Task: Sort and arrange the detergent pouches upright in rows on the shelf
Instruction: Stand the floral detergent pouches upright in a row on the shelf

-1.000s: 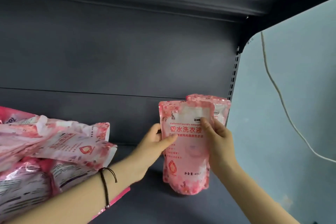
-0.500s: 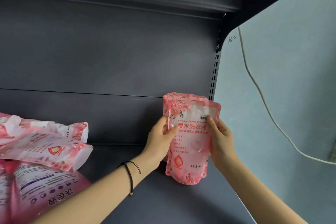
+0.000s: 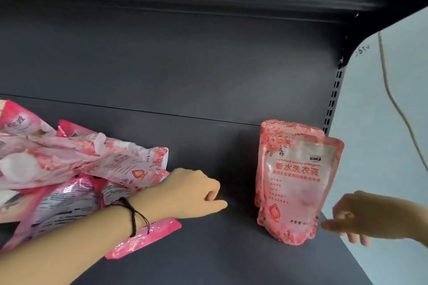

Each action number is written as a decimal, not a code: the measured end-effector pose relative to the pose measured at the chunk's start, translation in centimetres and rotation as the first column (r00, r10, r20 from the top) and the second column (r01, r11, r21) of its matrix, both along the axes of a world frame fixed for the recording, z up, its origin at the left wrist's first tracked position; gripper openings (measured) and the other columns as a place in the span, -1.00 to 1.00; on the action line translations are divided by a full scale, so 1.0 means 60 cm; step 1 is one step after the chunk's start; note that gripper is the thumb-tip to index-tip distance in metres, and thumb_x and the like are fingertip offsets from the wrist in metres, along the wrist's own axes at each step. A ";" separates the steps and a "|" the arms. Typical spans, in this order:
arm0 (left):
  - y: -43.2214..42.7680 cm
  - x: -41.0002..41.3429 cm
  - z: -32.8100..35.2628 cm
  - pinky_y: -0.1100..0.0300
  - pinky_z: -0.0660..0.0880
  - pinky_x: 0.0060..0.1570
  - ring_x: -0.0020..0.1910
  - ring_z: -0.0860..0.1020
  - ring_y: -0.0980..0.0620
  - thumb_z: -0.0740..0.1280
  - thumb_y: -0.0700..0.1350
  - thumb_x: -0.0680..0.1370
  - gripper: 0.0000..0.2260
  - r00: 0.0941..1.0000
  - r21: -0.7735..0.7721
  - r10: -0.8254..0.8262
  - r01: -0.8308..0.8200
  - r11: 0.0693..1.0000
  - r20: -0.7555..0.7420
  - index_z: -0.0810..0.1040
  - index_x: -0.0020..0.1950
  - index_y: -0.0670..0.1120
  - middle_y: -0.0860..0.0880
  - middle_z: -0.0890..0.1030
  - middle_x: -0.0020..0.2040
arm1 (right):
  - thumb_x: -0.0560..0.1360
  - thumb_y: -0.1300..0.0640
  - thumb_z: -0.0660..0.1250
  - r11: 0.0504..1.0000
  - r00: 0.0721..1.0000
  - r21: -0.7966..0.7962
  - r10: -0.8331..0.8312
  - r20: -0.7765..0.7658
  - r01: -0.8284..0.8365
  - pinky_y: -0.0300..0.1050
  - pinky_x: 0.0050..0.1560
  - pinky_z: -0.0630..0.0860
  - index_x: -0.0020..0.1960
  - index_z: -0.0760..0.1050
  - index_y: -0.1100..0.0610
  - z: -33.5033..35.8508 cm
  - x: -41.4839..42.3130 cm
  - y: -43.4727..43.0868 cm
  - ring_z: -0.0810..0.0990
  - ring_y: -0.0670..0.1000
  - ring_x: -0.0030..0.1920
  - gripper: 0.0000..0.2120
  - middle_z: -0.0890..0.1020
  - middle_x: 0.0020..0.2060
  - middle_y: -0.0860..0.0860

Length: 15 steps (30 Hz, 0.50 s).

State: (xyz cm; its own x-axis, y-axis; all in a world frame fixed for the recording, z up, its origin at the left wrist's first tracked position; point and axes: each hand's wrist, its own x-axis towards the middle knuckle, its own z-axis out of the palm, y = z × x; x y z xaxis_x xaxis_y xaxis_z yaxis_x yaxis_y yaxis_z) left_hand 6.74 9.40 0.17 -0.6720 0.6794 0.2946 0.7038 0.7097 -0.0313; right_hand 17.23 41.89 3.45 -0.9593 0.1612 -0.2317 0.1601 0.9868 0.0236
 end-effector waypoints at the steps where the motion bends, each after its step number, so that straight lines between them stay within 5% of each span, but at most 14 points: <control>1: -0.026 0.001 0.003 0.24 0.34 -0.31 -0.32 0.49 0.16 0.11 0.33 0.47 -0.61 0.999 -0.028 0.018 -0.019 0.999 -0.038 0.37 -0.29 0.04 0.10 0.55 -0.32 | 0.41 -0.45 0.15 0.998 0.999 0.032 0.045 -0.011 -0.045 -0.29 -0.10 0.54 -0.26 0.52 -0.07 0.001 0.002 -0.018 0.65 -0.21 -0.28 -0.53 0.68 -0.29 -0.15; 6: -0.153 -0.011 0.027 0.21 0.19 -0.37 -0.41 0.37 0.15 0.06 0.37 0.42 -0.56 0.961 -0.114 0.053 -0.086 0.990 -0.270 0.44 -0.21 0.03 0.10 0.48 -0.38 | 0.37 -0.45 0.22 0.955 0.954 0.166 0.270 -0.133 -0.247 -0.30 -0.08 0.54 -0.17 0.49 -0.13 0.022 -0.018 -0.163 0.58 -0.19 -0.16 -0.60 0.60 -0.18 -0.20; 12: -0.317 -0.036 0.039 0.15 0.32 -0.22 -0.20 0.53 0.02 -0.04 0.41 0.39 -0.52 0.924 -0.249 0.028 -0.132 0.959 -0.381 0.37 -0.22 0.04 0.05 0.59 -0.22 | 0.37 -0.35 0.31 0.885 0.882 0.290 0.427 -0.196 -0.364 -0.17 -0.25 0.45 -0.11 0.52 -0.02 0.037 -0.083 -0.338 0.57 -0.03 -0.19 -0.60 0.62 -0.15 -0.09; 15: -0.392 -0.052 0.043 0.16 0.25 -0.21 -0.12 0.55 0.03 -0.04 0.40 0.40 -0.50 0.906 -0.284 0.022 -0.155 0.946 -0.423 0.46 -0.15 0.04 0.05 0.61 -0.18 | 0.38 -0.32 0.31 0.864 0.881 0.332 0.447 -0.156 -0.379 -0.13 -0.16 0.49 -0.05 0.54 0.03 0.040 -0.118 -0.410 0.58 0.03 -0.14 -0.57 0.62 -0.13 -0.06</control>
State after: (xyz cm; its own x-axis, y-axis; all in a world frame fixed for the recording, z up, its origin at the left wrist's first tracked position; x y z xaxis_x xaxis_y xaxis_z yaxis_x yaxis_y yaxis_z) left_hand 3.60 -14.12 2.75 -0.5985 0.7233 0.3445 0.5149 0.6767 -0.5262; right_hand 10.17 17.32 5.85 -0.9719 -0.2352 -0.0123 -0.2264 0.9185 0.3241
